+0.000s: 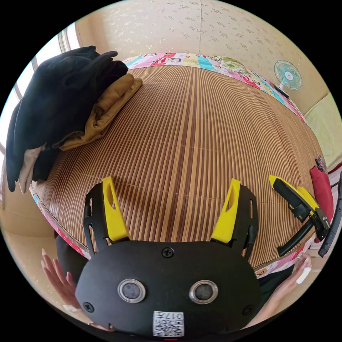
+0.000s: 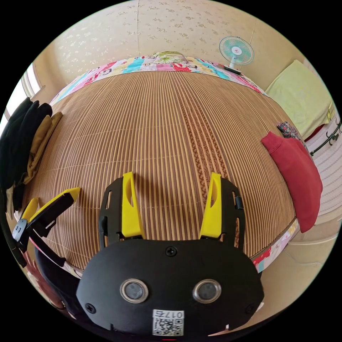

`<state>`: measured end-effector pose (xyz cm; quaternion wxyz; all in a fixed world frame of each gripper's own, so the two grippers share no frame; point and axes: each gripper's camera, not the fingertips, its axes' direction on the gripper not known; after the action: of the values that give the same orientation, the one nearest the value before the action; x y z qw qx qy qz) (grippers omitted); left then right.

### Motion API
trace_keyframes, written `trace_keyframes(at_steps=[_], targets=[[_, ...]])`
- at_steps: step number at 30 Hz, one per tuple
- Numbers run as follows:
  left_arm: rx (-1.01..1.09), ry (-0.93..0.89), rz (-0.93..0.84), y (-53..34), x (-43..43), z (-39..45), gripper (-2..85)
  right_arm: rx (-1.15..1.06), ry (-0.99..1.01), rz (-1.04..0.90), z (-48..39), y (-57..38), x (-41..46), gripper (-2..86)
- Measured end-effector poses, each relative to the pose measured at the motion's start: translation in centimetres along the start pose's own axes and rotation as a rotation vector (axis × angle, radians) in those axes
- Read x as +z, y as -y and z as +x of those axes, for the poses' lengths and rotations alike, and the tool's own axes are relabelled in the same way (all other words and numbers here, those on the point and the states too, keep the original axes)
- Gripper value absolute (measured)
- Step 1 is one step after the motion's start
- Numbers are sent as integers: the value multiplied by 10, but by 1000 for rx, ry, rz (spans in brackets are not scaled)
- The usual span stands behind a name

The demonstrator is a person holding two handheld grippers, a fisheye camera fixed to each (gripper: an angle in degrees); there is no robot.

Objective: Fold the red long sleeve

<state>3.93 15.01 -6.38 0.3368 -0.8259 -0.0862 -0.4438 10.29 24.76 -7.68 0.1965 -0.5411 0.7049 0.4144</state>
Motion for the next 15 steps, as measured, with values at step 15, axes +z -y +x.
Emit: trace_keyframes(at_steps=[15], targets=[[-1, 0, 0, 1, -4, 3, 407, 1, 0, 0, 2, 4, 6, 272]])
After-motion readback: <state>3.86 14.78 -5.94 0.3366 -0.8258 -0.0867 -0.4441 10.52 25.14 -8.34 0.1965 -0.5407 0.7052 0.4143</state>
